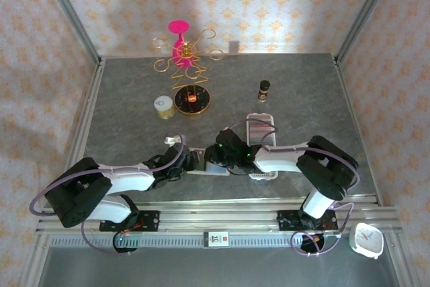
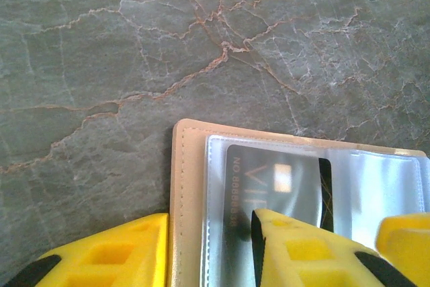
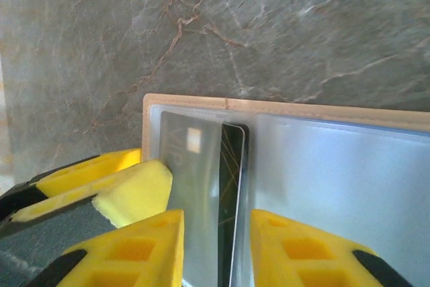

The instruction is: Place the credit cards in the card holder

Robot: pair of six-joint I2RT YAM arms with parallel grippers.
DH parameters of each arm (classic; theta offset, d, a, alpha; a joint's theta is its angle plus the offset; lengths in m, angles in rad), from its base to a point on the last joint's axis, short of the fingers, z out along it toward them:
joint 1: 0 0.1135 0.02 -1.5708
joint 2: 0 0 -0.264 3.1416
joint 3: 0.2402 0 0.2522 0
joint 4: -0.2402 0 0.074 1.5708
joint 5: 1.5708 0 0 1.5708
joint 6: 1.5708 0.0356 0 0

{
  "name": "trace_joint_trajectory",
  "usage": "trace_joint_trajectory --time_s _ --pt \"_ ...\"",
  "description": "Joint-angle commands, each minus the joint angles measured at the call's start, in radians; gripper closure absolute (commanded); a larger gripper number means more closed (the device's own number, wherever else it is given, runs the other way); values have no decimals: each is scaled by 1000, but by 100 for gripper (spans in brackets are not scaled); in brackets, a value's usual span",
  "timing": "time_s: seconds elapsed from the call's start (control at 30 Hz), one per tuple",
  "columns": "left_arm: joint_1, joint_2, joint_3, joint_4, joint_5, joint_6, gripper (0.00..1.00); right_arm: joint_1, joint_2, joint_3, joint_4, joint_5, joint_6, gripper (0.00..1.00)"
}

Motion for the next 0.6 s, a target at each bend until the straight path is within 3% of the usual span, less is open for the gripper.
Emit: trace_joint_trajectory --time_s 0.0,0.23,0.57 --pt "-51 76 -36 -23 200 -31 65 7 -66 10 -138 100 -31 63" --pt "-54 76 -49 -25 196 -31 65 7 -141 -52 -196 140 -11 58" --pt "-64 82 -47 -21 197 -34 66 12 -98 -69 -123 86 -2 58"
